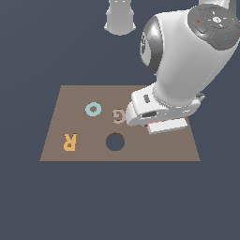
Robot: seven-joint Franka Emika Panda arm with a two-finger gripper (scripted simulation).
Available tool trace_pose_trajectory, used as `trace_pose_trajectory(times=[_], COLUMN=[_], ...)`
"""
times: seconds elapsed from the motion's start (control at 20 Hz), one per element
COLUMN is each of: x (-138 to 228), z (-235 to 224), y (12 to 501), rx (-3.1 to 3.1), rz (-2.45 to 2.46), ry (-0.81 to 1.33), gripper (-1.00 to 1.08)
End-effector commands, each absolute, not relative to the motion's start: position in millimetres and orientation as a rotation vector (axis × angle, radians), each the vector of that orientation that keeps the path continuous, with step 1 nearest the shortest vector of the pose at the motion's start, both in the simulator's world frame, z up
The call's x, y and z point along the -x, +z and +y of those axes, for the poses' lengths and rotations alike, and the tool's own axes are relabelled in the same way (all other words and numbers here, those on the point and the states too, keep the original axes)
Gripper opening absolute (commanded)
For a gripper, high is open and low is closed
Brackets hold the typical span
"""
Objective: Insert a designated object into the corresponding slot on a board.
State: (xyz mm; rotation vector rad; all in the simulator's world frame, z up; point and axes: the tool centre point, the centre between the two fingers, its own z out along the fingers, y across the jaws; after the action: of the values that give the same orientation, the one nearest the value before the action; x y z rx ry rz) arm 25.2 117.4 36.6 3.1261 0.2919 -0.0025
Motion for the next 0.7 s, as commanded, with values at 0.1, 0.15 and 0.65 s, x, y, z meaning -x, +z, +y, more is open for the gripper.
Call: trace_pose_trajectory(times=[0.1, 0.15, 0.65], x=[-1.8, 2.6, 29.8], z=[128.0, 130.2, 147.3], y=[38.4, 38.7, 40.5], rx=[-3.133, -3.134, -3.138], rz=[0.197, 0.179, 0.059], ry=[-0.002, -0.002, -0.003], gripper=[-1.00, -1.00, -1.00])
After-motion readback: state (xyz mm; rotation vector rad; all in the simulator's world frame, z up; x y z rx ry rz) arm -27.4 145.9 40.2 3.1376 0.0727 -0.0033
